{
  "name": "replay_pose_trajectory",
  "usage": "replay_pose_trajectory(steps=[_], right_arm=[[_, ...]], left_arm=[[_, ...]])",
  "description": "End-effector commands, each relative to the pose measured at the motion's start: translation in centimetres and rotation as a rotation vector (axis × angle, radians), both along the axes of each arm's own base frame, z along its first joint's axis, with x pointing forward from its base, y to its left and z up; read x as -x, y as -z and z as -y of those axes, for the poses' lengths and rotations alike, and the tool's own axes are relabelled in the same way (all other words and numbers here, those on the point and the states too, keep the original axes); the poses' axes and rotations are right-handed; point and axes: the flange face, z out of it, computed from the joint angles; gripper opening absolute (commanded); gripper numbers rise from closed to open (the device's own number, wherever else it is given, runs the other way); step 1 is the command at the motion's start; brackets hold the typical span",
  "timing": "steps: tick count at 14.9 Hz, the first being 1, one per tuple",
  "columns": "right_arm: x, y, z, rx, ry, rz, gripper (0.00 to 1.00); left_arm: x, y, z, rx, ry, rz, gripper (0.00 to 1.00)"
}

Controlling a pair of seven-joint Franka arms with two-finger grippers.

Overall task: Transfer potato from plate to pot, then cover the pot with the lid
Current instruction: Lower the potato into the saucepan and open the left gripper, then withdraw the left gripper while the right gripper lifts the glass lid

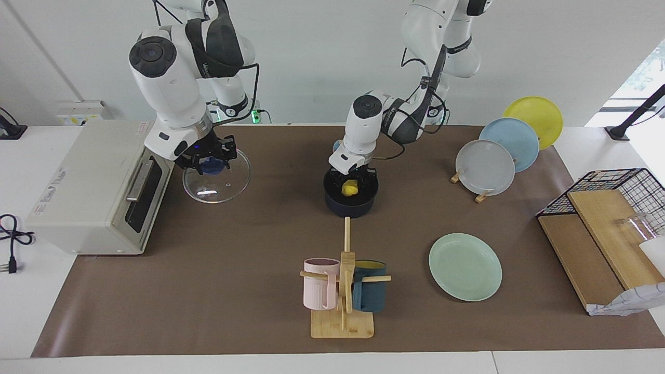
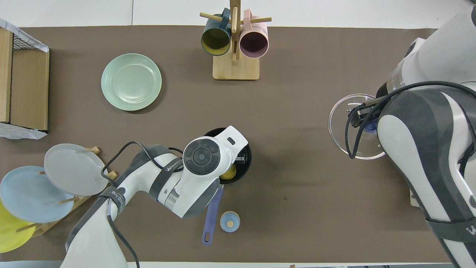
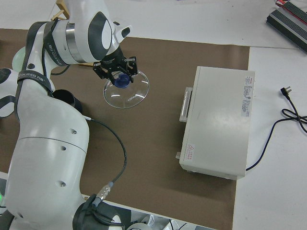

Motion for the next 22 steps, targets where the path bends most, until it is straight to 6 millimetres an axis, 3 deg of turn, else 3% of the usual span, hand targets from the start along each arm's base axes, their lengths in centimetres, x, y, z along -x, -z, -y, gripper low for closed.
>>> replay_pose_trajectory(steps=[1, 4, 5, 6, 7, 9, 10, 14, 15, 16, 18, 19, 21, 22], right_arm=[[0.2, -0.6, -0.3, -0.017, 0.011, -0.001, 0.00], [0.2, -0.7, -0.4, -0.018, 0.009, 0.001, 0.00], [0.1, -0.7, -0.4, -0.018, 0.009, 0.001, 0.00], [0.1, -0.7, -0.5, -0.018, 0.011, 0.002, 0.00], [0.1, -0.7, -0.6, -0.017, 0.018, 0.003, 0.00], [0.1, -0.7, -0.8, -0.017, 0.017, 0.004, 0.00], [0.2, -0.7, -0.9, -0.018, 0.015, 0.004, 0.00], [0.3, -0.8, -2.0, -0.018, 0.014, 0.007, 0.00], [0.3, -0.7, -2.4, -0.017, 0.033, 0.013, 0.00], [0.2, -0.7, -3.7, -0.028, 0.039, 0.034, 0.00], [1.5, -0.9, -10.8, -0.046, 0.068, 0.064, 0.00], [2.0, 0.6, -14.4, -0.036, 0.088, 0.044, 0.00], [1.9, 0.7, -22.2, -0.047, 0.107, 0.062, 0.00], [2.4, 1.2, -25.1, -0.039, 0.114, 0.072, 0.00]], left_arm=[[0.5, 0.4, -0.1, -0.025, 0.025, 0.029, 0.00], [1.1, 0.8, 0.0, -0.038, 0.052, 0.030, 0.04], [1.1, 0.8, 0.0, -0.039, 0.052, 0.029, 0.54], [1.0, 0.8, 0.0, -0.040, 0.051, 0.029, 0.95], [0.9, 0.6, 0.0, -0.040, 0.049, 0.029, 1.00], [0.3, -0.7, -0.5, -0.037, 0.043, 0.035, 1.00], [-0.6, -3.0, -1.1, -0.034, 0.033, 0.042, 1.00], [-7.2, -15.2, -7.9, -0.035, -0.055, -0.023, 1.00], [-8.8, -19.5, -10.4, -0.009, -0.068, -0.017, 1.00], [-10.0, -22.4, -13.5, -0.009, -0.073, -0.015, 1.00], [-11.8, -26.0, -20.8, -0.012, -0.070, -0.009, 1.00], [-12.1, -27.1, -24.1, -0.018, -0.037, 0.000, 1.00], [-12.9, -27.3, -30.7, -0.036, 0.017, 0.005, 1.00], [-13.1, -27.1, -33.0, -0.044, 0.028, 0.001, 1.00]])
